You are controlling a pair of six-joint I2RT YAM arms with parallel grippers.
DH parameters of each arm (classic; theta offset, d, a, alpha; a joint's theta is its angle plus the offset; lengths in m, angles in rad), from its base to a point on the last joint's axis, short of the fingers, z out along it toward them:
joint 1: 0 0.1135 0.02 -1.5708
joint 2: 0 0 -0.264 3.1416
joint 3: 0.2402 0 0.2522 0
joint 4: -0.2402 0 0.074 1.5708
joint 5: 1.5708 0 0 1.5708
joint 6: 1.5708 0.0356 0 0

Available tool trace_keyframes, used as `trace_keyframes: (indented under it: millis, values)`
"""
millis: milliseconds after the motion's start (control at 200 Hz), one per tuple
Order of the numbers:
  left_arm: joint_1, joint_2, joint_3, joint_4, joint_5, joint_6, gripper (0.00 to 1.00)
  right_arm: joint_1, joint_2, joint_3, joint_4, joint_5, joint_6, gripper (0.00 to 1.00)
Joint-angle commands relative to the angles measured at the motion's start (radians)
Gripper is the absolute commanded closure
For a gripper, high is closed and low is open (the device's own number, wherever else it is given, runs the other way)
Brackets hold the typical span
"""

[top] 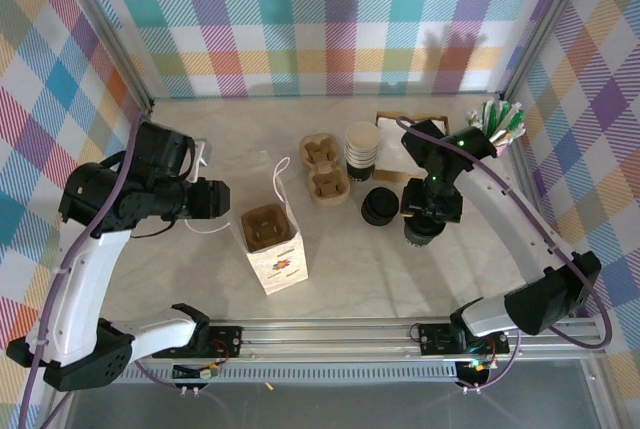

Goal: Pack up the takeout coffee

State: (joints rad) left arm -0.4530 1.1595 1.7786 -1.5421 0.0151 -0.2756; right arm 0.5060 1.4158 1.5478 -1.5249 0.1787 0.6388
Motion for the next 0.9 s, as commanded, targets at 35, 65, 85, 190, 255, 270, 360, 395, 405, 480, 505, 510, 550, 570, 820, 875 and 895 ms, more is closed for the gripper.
trace_keyframes:
  millis: [35,65,85,190,255,270,360,395,405,480,505,510,550,570,820,875,895]
  values:
    - [0.010,0.025,-0.032,-0.005,0.044,-0.035,0.54,0.019,0.017,0.084,-0.065,-0.004,-0.014,0.48]
    - [0.011,0.032,-0.037,-0.006,0.041,-0.038,0.55,0.025,0.025,0.103,-0.072,-0.004,-0.016,0.48]
    - [0.011,0.036,-0.040,-0.006,0.040,-0.039,0.55,0.028,0.031,0.119,-0.078,-0.004,-0.018,0.48]
    - [0.010,0.052,-0.058,-0.007,0.028,-0.055,0.56,0.061,0.067,0.205,-0.113,-0.001,-0.029,0.48]
    - [0.010,0.057,-0.070,-0.003,0.029,-0.068,0.57,0.090,0.085,0.249,-0.125,-0.002,-0.035,0.48]
    - [0.011,0.057,-0.072,-0.004,0.031,-0.069,0.57,0.095,0.088,0.257,-0.127,-0.002,-0.033,0.48]
    - [0.010,0.053,-0.085,0.007,0.039,-0.088,0.58,0.128,0.097,0.280,-0.130,-0.005,-0.027,0.48]
    - [0.011,0.052,-0.088,0.011,0.037,-0.097,0.58,0.137,0.092,0.276,-0.120,-0.014,-0.027,0.48]
    - [0.010,0.051,-0.089,0.011,0.037,-0.100,0.58,0.140,0.091,0.275,-0.117,-0.017,-0.027,0.47]
    - [0.010,0.052,-0.096,0.019,0.038,-0.118,0.58,0.150,0.082,0.256,-0.096,-0.035,-0.022,0.47]
    - [0.010,0.052,-0.098,0.022,0.042,-0.123,0.58,0.152,0.079,0.247,-0.090,-0.042,-0.022,0.47]
    - [0.010,0.051,-0.099,0.023,0.043,-0.125,0.58,0.153,0.079,0.245,-0.089,-0.043,-0.022,0.47]
    - [0.011,0.056,-0.100,0.023,0.048,-0.131,0.58,0.154,0.073,0.231,-0.080,-0.052,-0.022,0.47]
    - [0.011,0.057,-0.101,0.022,0.048,-0.134,0.58,0.154,0.071,0.222,-0.076,-0.056,-0.024,0.47]
    - [0.010,0.083,-0.123,0.009,0.040,-0.177,0.59,0.154,0.071,0.195,-0.057,-0.086,-0.080,0.48]
    - [0.010,0.084,-0.130,0.009,0.039,-0.180,0.60,0.154,0.074,0.196,-0.051,-0.089,-0.100,0.48]
    - [0.011,0.083,-0.134,0.008,0.040,-0.181,0.61,0.154,0.076,0.195,-0.046,-0.092,-0.105,0.48]
